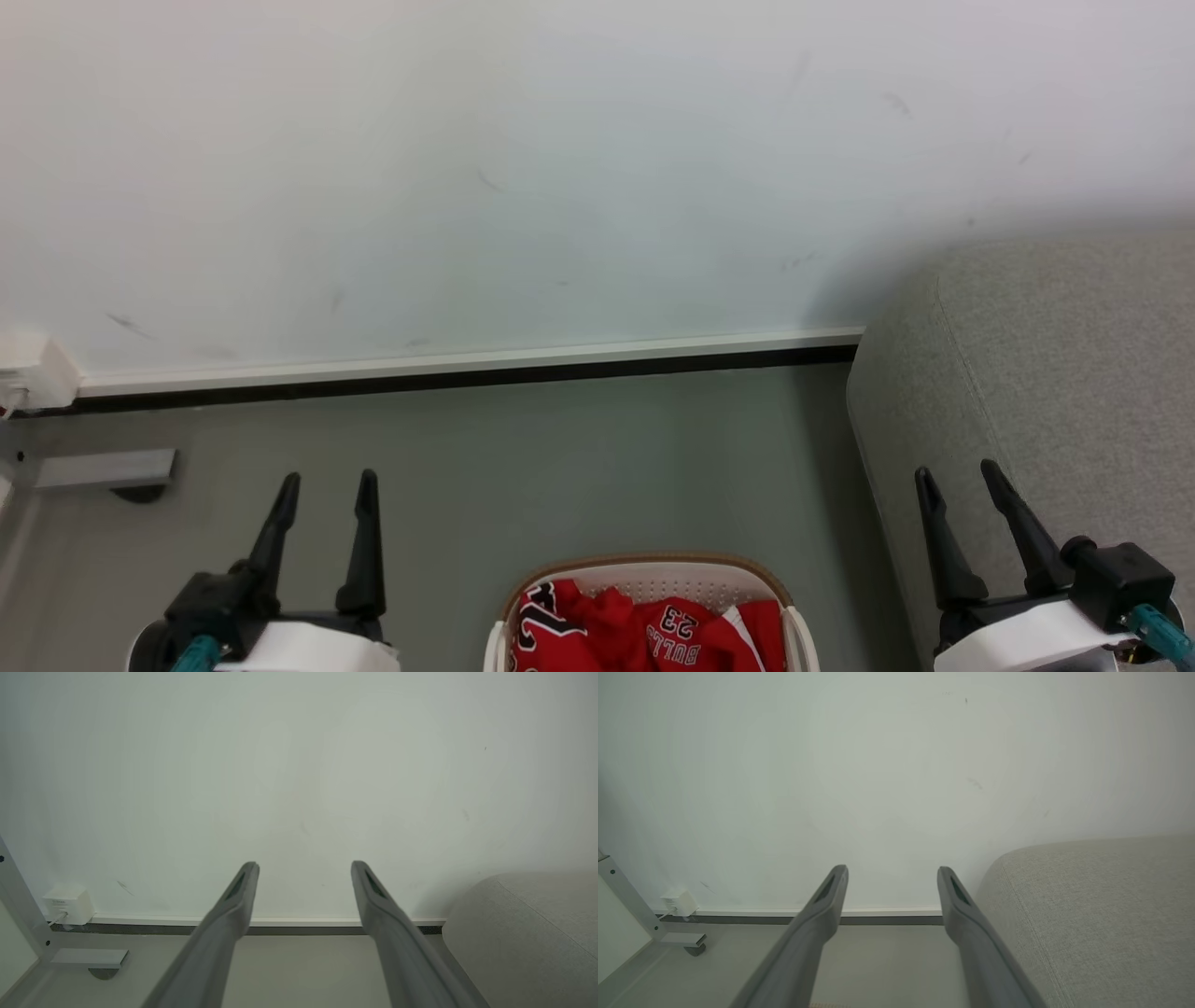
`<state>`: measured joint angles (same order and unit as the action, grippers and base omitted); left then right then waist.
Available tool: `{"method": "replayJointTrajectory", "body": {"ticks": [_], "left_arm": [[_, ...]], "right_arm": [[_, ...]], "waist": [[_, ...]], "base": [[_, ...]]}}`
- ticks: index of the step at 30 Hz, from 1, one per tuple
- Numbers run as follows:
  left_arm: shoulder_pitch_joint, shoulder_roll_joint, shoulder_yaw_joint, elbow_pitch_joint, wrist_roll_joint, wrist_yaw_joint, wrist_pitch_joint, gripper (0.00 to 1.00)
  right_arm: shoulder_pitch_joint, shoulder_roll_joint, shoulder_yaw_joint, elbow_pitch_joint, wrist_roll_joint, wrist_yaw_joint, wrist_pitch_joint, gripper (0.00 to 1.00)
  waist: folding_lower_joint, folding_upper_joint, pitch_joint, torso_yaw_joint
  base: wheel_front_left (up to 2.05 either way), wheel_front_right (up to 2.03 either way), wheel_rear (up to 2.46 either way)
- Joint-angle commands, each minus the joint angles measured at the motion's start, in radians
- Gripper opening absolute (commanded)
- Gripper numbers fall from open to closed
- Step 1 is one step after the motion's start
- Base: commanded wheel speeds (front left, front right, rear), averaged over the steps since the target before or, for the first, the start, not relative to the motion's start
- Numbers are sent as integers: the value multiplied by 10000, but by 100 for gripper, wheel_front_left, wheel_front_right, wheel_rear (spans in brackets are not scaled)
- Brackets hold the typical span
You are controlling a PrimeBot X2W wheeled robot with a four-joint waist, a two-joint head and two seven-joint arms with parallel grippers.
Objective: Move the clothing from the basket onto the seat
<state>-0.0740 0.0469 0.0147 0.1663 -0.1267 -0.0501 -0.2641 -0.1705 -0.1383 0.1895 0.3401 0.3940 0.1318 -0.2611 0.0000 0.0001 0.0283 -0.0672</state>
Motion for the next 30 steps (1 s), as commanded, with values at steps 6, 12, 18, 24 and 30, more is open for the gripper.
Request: {"method": "replayJointTrajectory", "body": {"ticks": [6,12,18,24,30], "left_arm": [[-473,62,-404,193,-210,-286,-6,100],[-1146,62,-997,868,-649,-408,-5,100],[-2190,63,-1538,2101,-698,-553,-5,100],[-3369,154,-1885,3780,-544,-719,-6,100],[-4490,295,-2464,5680,-466,-793,-5,100]], "right_arm": [[-445,-87,-208,-358,42,-21,-27,100],[-1028,-219,-325,-723,-78,-21,-27,100],[-1774,-161,-572,-1236,-86,-21,-27,100],[-2480,98,-771,-1846,-14,-21,-27,100],[-2925,307,-893,-2352,110,-22,-25,100]], "waist": [[0,-1,807,-335],[0,-1,1721,-767],[0,-1,2837,-1325],[0,-1,3989,-1947],[0,-1,4904,-2385]], "base": [[0,0,0],[0,0,0],[0,0,0],[0,0,0],[0,0,0]]}}
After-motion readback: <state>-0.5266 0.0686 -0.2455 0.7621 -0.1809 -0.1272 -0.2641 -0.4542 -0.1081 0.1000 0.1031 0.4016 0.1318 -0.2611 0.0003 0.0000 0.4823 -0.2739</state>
